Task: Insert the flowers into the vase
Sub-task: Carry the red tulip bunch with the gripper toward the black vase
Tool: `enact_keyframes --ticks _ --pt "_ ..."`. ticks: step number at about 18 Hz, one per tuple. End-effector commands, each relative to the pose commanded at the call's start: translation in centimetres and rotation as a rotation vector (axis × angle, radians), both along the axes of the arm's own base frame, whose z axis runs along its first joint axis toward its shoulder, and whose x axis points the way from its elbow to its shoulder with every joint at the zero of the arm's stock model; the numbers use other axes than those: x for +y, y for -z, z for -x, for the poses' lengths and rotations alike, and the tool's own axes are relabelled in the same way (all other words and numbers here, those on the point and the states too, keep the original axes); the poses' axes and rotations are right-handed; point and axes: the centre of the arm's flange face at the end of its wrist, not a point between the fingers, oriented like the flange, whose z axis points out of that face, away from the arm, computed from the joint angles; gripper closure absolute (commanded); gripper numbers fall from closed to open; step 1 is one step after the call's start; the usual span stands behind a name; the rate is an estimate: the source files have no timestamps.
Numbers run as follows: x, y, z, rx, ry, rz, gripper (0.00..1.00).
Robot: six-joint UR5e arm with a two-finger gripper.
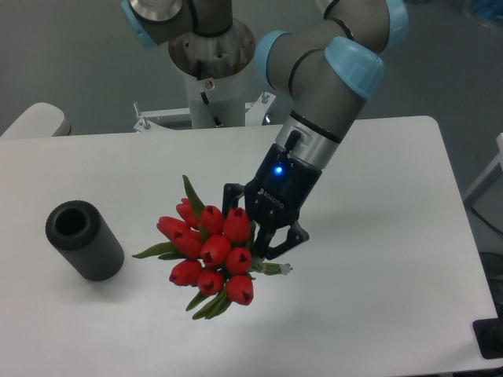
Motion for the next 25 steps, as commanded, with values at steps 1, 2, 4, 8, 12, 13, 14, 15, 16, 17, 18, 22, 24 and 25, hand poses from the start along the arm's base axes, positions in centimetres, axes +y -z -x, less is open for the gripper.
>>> enact_keyframes --ticks 1,2,4,8,12,13,14,15,16,17,18,22,24,25 --pt "0.1 0.1 -0.4 -0.002 0.005 0.002 0.65" --pt "0.4 -0.1 -0.9 -0.004 0.012 0.001 0.65" --pt "0.9 -0.2 -1.6 -0.010 0.016 -0.001 0.65" --pt "1.5 -0.2 -3.1 -0.003 0.026 -0.014 0.65" --pt "2.6 -0.1 -4.6 0.001 0.058 -0.024 0.64" --pt "2.8 -0.3 -5.1 -0.004 0.069 -0.034 0.64" --pt "3.1 -0.5 -5.6 -0.018 0.086 -0.051 0.64" --pt "3.3 -0.5 -5.9 -0.037 0.102 -0.070 0.64" --pt "3.4 -0.6 -6.1 -0.051 0.111 -0.082 0.64" --pt "3.5 -0.8 -6.2 -0.069 0.113 -0.093 0.64" --pt "3.5 -0.9 -6.3 -0.085 0.119 -0.108 0.64" --pt "3.4 -0.9 -6.9 -0.160 0.165 -0.176 0.64" --pt "3.1 -0.3 -7.4 -0.194 0.180 -0.197 0.64" --pt "3.2 -0.3 -7.8 -0.213 0.192 -0.209 0.64"
